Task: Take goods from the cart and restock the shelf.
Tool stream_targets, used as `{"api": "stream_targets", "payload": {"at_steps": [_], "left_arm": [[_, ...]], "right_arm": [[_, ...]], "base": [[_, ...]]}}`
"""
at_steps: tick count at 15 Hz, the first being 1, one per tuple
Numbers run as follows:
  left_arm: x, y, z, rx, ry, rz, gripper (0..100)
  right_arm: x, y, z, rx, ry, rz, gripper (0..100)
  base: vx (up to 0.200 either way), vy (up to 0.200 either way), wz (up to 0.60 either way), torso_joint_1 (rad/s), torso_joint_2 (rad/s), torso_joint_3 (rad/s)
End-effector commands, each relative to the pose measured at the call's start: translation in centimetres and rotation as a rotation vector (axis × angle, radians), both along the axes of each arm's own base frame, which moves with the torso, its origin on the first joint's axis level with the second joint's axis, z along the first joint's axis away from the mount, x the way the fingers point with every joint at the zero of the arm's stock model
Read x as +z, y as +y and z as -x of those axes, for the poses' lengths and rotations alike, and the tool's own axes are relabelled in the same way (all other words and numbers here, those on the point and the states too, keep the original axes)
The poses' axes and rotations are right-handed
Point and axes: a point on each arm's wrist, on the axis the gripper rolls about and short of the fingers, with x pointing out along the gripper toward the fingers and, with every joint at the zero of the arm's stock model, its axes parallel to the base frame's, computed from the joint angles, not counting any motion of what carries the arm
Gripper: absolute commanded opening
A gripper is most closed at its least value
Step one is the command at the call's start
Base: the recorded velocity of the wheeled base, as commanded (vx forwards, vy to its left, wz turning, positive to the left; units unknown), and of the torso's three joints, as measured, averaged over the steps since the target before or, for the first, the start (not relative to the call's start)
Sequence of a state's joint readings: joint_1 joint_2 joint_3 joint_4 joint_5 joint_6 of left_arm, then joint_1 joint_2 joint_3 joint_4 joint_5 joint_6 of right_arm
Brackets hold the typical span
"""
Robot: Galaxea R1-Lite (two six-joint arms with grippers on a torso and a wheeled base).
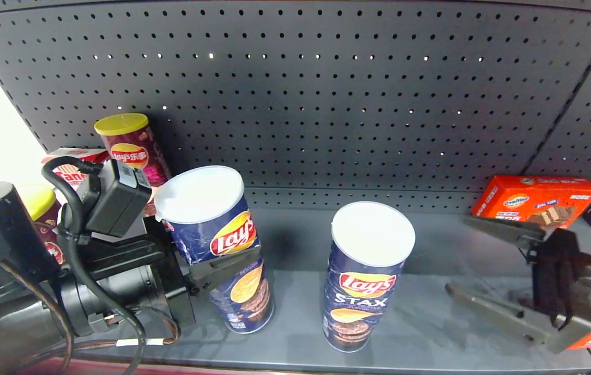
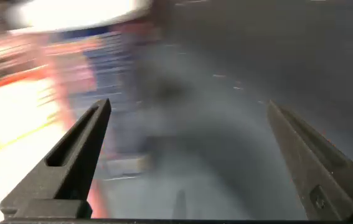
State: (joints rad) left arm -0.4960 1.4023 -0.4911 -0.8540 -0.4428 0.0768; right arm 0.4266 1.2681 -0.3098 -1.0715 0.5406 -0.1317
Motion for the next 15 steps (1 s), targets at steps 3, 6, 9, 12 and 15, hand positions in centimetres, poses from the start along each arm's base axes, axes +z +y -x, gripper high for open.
{"api": "stream_targets", "payload": {"at_steps": [3,6,9,12,15], "left_arm": [[0.2,0.0,-0.1,0.001,-0.007,0.002,0],[0.2,0.0,-0.1,0.004,-0.01,0.002,0],[0.3,0.0,-0.1,0.006,-0.016,0.004,0],[0.3,0.0,-0.2,0.007,-0.015,0.005,0],[0.3,0.0,-0.1,0.004,-0.015,0.003,0]], "right_arm": [[1.8,-4.9,3.2,-0.432,-0.109,-0.108,100],[0.2,-6.7,7.6,-0.629,-0.106,-0.128,100],[-1.6,-7.7,11.3,-0.836,-0.078,-0.157,100],[-6.6,-8.6,16.5,-0.929,0.015,-0.112,100],[-9.5,-8.8,16.8,-0.973,0.057,-0.103,100]], "base": [[0.0,0.0,0.0,0.0,0.0,0.0],[0.0,0.0,0.0,0.0,0.0,0.0],[0.0,0.0,0.0,0.0,0.0,0.0],[0.0,0.0,0.0,0.0,0.0,0.0],[0.0,0.0,0.0,0.0,0.0,0.0]]}}
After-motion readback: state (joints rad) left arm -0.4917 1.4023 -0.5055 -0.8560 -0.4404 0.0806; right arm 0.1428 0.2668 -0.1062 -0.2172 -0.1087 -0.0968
